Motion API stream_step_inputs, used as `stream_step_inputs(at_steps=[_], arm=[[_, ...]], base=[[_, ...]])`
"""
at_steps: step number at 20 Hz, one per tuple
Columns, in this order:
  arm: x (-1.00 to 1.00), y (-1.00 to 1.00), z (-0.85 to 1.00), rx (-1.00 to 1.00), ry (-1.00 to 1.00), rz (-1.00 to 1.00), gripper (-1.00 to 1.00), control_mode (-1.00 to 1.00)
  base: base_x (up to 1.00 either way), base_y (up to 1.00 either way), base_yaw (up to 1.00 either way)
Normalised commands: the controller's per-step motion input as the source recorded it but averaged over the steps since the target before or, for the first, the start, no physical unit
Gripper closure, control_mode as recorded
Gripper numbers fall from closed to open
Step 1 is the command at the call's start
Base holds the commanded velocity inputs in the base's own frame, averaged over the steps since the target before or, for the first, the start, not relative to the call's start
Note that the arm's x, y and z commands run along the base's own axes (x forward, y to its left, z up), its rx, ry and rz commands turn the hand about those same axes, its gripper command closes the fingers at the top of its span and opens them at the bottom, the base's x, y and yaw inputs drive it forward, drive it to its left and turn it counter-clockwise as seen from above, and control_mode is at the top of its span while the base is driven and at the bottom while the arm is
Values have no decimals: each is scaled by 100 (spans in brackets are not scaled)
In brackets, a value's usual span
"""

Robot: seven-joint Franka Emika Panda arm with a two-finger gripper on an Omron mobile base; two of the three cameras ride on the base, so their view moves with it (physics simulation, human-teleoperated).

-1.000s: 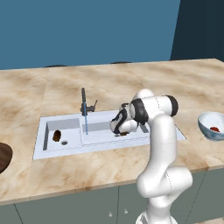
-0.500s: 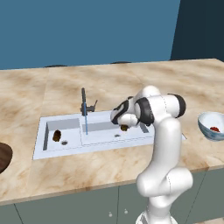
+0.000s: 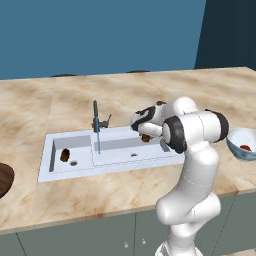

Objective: Pick the sweet potatos from the sink and place them in one bowl. Place the bell pepper in the other bowl. Then turn off the sink faucet.

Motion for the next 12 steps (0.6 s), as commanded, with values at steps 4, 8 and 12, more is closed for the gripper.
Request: stream_step_inputs(at_steps=[4,8,12], arm=[[-71,11,69,0,-7,0,100,-100],[-59,6,92,3,-1,0,100,-100],[-73,1,73,5,0,2,100,-100]], base=[[0,0,0],[0,0,0],[0,0,0]])
